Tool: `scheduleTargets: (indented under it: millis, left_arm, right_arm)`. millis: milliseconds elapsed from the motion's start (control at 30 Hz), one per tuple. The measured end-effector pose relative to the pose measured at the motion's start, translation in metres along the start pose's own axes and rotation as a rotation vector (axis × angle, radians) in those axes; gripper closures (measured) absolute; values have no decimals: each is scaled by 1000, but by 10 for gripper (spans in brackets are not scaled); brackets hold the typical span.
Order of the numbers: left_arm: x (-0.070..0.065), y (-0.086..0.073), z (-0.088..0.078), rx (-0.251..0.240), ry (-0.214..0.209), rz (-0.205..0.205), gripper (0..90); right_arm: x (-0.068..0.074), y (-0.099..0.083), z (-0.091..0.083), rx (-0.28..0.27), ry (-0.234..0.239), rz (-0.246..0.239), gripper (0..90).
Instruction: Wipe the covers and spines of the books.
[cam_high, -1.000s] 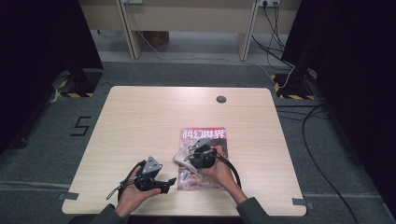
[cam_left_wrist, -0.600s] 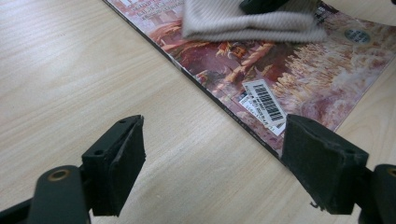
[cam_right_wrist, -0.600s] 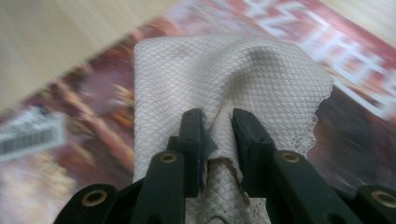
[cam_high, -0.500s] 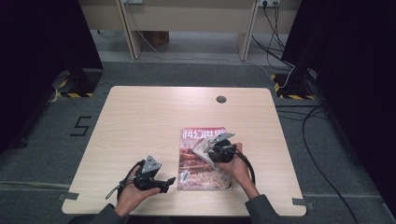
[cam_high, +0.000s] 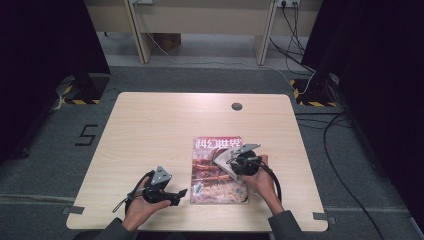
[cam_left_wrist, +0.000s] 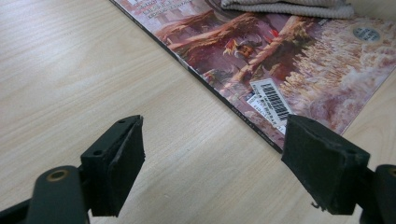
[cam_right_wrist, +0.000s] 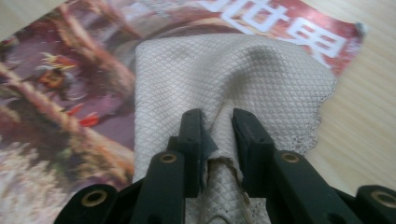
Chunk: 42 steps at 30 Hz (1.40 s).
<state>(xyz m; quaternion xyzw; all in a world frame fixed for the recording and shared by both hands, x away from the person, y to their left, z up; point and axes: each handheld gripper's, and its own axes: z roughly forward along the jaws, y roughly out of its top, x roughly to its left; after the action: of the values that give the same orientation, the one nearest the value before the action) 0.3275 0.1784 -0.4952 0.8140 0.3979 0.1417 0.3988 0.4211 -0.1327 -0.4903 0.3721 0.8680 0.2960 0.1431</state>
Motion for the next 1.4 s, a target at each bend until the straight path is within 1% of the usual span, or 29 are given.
scheduleTargets:
  millis: [67, 100, 133, 233, 267, 300, 333, 433, 467, 533, 567, 600, 633, 700, 767, 800, 833, 867, 967, 1000, 1033, 1067, 1100, 1133, 1267, 1300, 1333, 1400]
  left_arm:
    - [0, 0, 0, 1, -1, -2, 202]
    - [0, 0, 0, 1, -1, -2, 202]
    - [0, 0, 0, 4, -1, -2, 201]
    - [0, 0, 0, 3, 1, -4, 199]
    - [0, 0, 0, 0, 1, -4, 198]
    - [0, 0, 0, 0, 1, -4, 198]
    - [1, 0, -1, 1, 1, -3, 197]
    - [2, 0, -1, -2, 6, -9, 196]
    - [2, 0, -1, -1, 8, -10, 196]
    - [3, 1, -1, -5, 13, -15, 195]
    - [3, 1, -1, -5, 13, -15, 193]
    - [3, 1, -1, -3, 17, -20, 190]
    - [3, 1, -1, -3, 17, -20, 190]
    - [4, 1, -2, -2, 18, -18, 190]
    - [4, 1, -2, -7, 21, -24, 188]
    - [4, 1, -2, -7, 21, -24, 188]
    - [4, 0, -1, -5, 22, -23, 188]
    - [5, 0, -2, 4, 25, -20, 188]
    - [7, 1, -2, 3, 34, -31, 188]
    - [9, 0, -4, -1, 38, -37, 188]
    - [9, 0, -4, -1, 38, -37, 187]
    - [12, 0, -4, -5, 46, -46, 186]
    - [12, 0, -4, -5, 46, -46, 185]
    - [13, 0, -5, -4, 51, -54, 183]
    - [17, -1, -5, 2, 63, -68, 179]
    - [18, -1, -5, 3, 68, -71, 178]
    - [18, -1, -5, 0, 69, -74, 178]
    - [21, 0, -7, 1, 83, -64, 177]
  right_arm:
    - [8, 2, 1, 2, 18, -20, 739]
    - [8, 2, 1, 2, 18, -20, 739]
    - [17, 5, 3, -1, 38, -49, 739]
    - [21, 6, 5, -3, 40, -61, 739]
    - [19, 5, 5, -8, 48, -47, 739]
    - [19, 5, 5, -8, 48, -47, 739]
    - [17, 5, 5, -8, 56, -34, 739]
    - [20, 5, 4, -5, 47, -40, 739]
    - [25, 7, 5, -3, 61, -54, 736]
    - [33, 9, 6, -1, 75, -73, 737]
    - [33, 9, 6, -1, 75, -73, 737]
    - [45, 11, 8, -1, 100, -103, 736]
    - [45, 11, 8, -1, 100, -103, 736]
    - [56, 14, 10, 3, 119, -131, 736]
    - [66, 15, 11, -3, 140, -147, 733]
    - [68, 15, 12, -7, 150, -151, 733]
    - [68, 15, 12, -7, 150, -151, 733]
    - [70, 15, 12, -7, 157, -148, 734]
    - [75, 15, 12, -11, 163, -154, 734]
    - [79, 15, 12, -7, 170, -161, 734]
    - [79, 15, 12, -7, 170, -161, 734]
    - [84, 15, 12, -11, 179, -170, 734]
    - [84, 15, 12, -11, 179, -170, 734]
    - [89, 14, 12, -11, 189, -182, 735]
    - [92, 13, 11, -14, 194, -191, 735]
    - [91, 12, 10, -16, 195, -179, 740]
    - [89, 11, 10, -18, 195, -177, 740]
    - [84, 10, 9, -19, 175, -174, 740]
